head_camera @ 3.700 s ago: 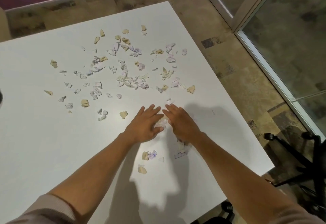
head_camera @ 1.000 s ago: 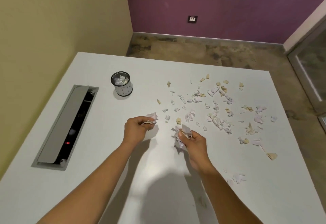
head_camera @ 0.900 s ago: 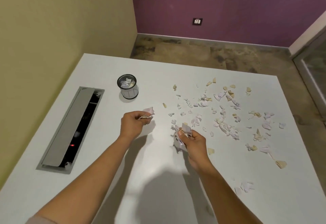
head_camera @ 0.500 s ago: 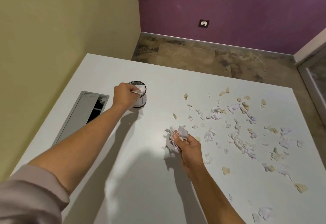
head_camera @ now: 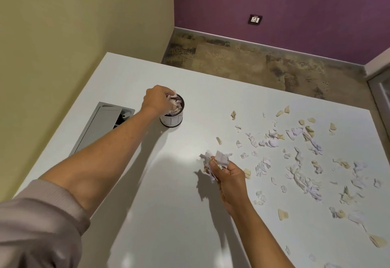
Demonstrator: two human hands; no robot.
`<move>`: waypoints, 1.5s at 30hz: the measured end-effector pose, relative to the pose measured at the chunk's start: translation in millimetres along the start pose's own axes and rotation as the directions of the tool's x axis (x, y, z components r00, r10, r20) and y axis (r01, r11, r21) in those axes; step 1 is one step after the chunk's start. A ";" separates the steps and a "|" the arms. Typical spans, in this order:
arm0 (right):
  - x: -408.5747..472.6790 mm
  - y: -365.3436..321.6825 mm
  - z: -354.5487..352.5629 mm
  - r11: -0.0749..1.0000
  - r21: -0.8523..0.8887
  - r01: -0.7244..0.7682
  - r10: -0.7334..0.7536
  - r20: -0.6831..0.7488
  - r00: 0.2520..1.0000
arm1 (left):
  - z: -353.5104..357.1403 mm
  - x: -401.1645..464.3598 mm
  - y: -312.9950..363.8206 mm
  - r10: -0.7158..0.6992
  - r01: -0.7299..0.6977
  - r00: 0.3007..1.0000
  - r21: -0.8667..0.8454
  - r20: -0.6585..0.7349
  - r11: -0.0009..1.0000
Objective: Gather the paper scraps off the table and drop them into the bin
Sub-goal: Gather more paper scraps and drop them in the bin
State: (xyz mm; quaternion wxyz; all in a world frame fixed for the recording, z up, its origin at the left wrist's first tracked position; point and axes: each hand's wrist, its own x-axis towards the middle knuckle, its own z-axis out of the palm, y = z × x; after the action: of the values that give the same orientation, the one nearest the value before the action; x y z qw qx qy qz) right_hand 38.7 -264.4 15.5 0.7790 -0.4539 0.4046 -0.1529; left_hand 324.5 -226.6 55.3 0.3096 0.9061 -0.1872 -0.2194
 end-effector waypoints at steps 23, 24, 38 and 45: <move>50.1 -13.8 43.4 1.000 0.007 0.009 -0.009 -0.014 1.000 | 109.9 -141.2 -177.2 0.289 -0.262 0.956 0.305 -0.049 0.916; 55.7 -17.1 48.3 1.000 -0.015 0.017 -0.017 -0.022 1.000 | 111.5 -141.1 -180.4 0.313 -0.283 0.950 0.359 -0.026 0.889; 146.0 -67.3 130.8 0.736 -0.627 0.254 -0.307 0.025 0.952 | 115.1 -140.6 -181.2 0.318 -0.285 0.948 0.436 -0.005 0.854; 160.0 -78.7 156.4 0.390 -0.868 0.309 -0.238 0.229 0.944 | 113.3 -140.6 -178.6 0.322 -0.284 0.947 0.432 -0.015 0.856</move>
State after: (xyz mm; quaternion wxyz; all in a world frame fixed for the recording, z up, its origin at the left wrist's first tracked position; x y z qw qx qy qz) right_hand 269.3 -312.7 43.0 0.3980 -0.8605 0.3170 -0.0263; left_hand 185.4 -82.2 -100.6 0.1437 0.9193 -0.3572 -0.0822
